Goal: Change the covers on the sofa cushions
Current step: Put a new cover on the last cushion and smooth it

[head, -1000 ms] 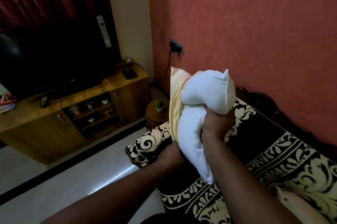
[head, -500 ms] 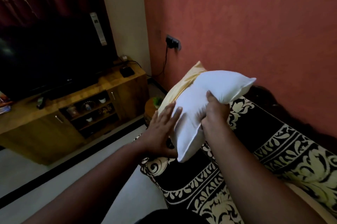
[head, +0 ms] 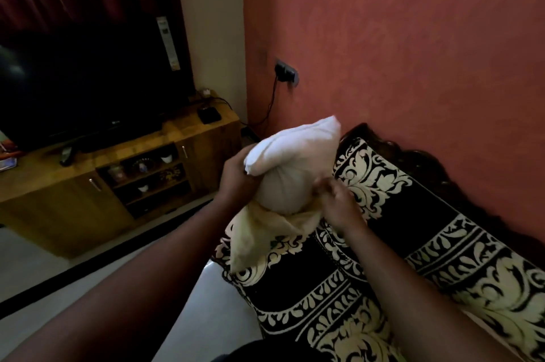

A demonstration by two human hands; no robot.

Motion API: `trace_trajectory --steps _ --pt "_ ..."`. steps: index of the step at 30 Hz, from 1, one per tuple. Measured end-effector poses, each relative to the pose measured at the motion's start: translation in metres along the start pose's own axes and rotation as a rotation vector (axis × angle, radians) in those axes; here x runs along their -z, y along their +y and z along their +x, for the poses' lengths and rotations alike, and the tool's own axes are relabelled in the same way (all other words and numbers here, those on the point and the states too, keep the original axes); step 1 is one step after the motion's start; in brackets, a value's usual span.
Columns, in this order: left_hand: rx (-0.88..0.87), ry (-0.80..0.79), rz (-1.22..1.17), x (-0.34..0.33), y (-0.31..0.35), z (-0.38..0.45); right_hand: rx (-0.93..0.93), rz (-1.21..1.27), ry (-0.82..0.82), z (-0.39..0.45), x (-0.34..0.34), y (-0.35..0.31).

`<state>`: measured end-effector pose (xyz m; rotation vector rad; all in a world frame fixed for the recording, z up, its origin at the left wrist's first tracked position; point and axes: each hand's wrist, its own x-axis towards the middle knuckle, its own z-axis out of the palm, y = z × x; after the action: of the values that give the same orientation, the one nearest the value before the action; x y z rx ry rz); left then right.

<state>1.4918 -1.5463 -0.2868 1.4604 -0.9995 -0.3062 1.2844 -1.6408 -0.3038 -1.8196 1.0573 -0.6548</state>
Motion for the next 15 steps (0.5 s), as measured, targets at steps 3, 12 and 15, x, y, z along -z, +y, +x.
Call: trace_trajectory --steps 3,12,15 --pt "0.085 0.014 -0.046 0.004 -0.009 0.005 0.227 -0.447 -0.204 -0.015 -0.032 0.027" --pt "0.078 -0.021 0.001 0.009 -0.028 -0.006 0.322 -1.121 -0.625 -0.025 -0.058 0.02" --pt "0.075 -0.035 -0.005 0.013 -0.031 -0.009 0.266 -0.827 -0.719 -0.018 -0.062 0.024"
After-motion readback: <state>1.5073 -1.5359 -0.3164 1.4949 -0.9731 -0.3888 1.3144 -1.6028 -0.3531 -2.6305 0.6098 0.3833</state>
